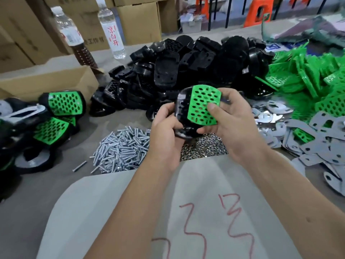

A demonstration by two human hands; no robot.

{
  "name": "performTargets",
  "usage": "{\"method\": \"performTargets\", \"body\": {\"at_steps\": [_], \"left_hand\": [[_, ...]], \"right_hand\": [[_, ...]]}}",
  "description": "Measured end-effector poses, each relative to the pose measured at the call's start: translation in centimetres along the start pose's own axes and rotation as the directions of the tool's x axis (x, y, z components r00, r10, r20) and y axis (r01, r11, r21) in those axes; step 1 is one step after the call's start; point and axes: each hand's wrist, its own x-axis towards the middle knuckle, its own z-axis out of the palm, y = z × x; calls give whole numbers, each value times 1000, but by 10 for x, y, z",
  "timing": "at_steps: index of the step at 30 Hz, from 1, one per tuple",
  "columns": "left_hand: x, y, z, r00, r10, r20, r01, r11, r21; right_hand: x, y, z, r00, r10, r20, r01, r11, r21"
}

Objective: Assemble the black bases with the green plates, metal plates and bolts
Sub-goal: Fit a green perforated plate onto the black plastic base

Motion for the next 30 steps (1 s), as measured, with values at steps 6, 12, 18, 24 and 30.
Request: {"method": "performTargets", "body": {"at_steps": [6,12,18,24,30], "left_hand": [[2,0,-6,996,-58,-67,44,980,-194],[4,0,-4,994,-84,-71,72,983,-167],[1,-4,-4,982,111,-154,-127,987,-98],[4,-8,-5,932,230,-280,-240,971,-2],[-1,-11,-2,889,415,-196,-407,910,81]], "right_hand": [[-3,-2,0,994,-108,-4,108,993,-36],[-4,-4,-1,992,-126,-15,126,992,-16],[-3,-3,-3,998,-49,-50,52,996,66],[-2,-6,-2,991,-120,-55,120,993,-13],[-8,-4,8,996,-87,-9,87,996,15]]}}
